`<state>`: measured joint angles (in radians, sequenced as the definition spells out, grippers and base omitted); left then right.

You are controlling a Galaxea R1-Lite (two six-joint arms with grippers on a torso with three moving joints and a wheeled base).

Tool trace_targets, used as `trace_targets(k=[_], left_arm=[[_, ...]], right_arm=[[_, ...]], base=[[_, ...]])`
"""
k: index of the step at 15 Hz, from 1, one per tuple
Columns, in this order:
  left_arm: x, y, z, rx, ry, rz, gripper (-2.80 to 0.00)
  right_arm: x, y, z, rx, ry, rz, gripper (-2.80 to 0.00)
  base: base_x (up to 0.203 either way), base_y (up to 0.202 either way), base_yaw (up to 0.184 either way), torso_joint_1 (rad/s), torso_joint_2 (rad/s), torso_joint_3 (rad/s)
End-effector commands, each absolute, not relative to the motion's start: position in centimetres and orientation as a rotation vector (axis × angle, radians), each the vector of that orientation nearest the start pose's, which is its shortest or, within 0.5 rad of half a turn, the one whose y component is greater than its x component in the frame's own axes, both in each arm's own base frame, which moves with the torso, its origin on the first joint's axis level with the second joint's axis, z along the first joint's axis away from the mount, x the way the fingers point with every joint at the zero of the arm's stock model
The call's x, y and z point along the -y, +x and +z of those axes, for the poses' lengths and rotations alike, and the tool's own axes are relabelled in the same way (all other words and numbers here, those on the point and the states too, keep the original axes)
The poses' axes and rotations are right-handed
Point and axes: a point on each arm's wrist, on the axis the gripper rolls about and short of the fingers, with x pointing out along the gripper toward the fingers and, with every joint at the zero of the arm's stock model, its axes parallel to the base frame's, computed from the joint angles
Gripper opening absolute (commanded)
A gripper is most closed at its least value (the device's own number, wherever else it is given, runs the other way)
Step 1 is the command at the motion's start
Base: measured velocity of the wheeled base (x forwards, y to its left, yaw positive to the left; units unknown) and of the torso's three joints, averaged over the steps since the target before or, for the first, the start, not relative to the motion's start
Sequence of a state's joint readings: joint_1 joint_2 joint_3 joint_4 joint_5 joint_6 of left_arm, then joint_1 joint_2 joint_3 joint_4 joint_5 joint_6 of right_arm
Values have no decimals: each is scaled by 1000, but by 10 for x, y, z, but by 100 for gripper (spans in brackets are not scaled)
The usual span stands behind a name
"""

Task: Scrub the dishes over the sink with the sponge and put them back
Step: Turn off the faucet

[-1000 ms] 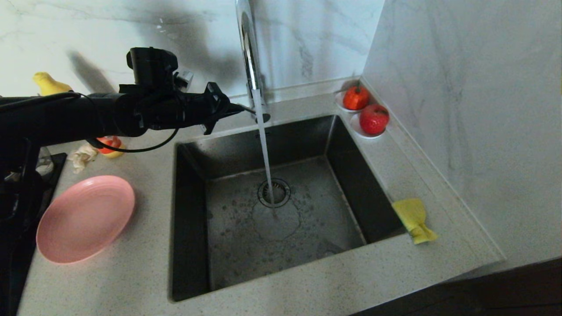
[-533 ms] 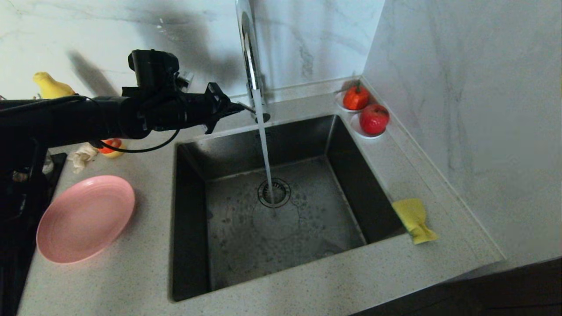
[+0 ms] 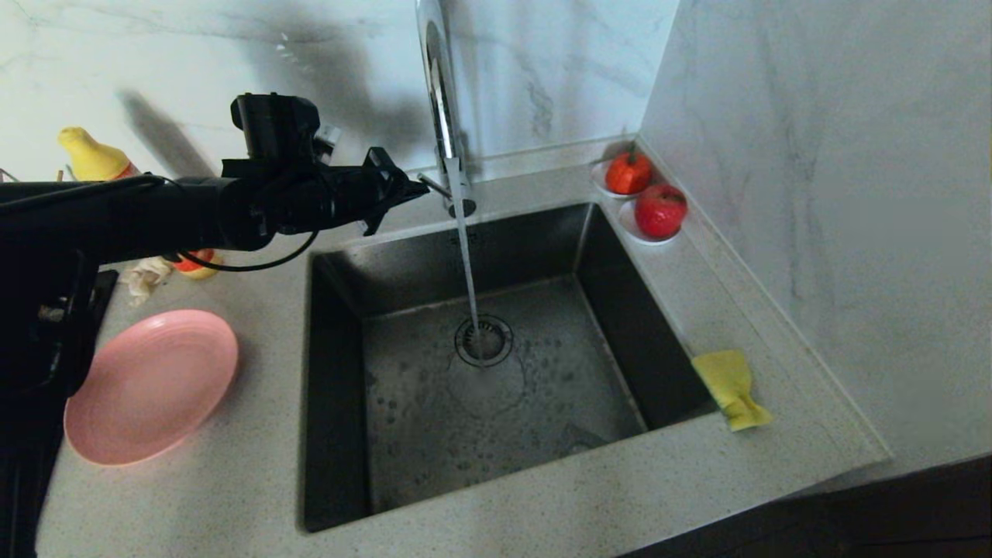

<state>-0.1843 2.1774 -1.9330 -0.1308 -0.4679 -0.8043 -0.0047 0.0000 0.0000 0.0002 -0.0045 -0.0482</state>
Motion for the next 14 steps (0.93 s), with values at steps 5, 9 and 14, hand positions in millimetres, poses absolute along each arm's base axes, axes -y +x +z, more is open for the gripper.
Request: trace_targets(k=[5, 9, 14], left_arm=[[93, 453, 267, -311, -783, -570, -280], [92, 443, 267, -395, -777, -538, -280], [90, 425, 283, -414, -720, -556, -280]], right_arm=[[0, -23, 76, -2, -49, -9, -280], [0, -23, 76, -2, -49, -9, -280], [0, -23, 76, -2, -49, -9, -280]], base=[[0, 0, 0, 0, 0, 0], [0, 0, 0, 0, 0, 0], [0, 0, 0, 0, 0, 0]])
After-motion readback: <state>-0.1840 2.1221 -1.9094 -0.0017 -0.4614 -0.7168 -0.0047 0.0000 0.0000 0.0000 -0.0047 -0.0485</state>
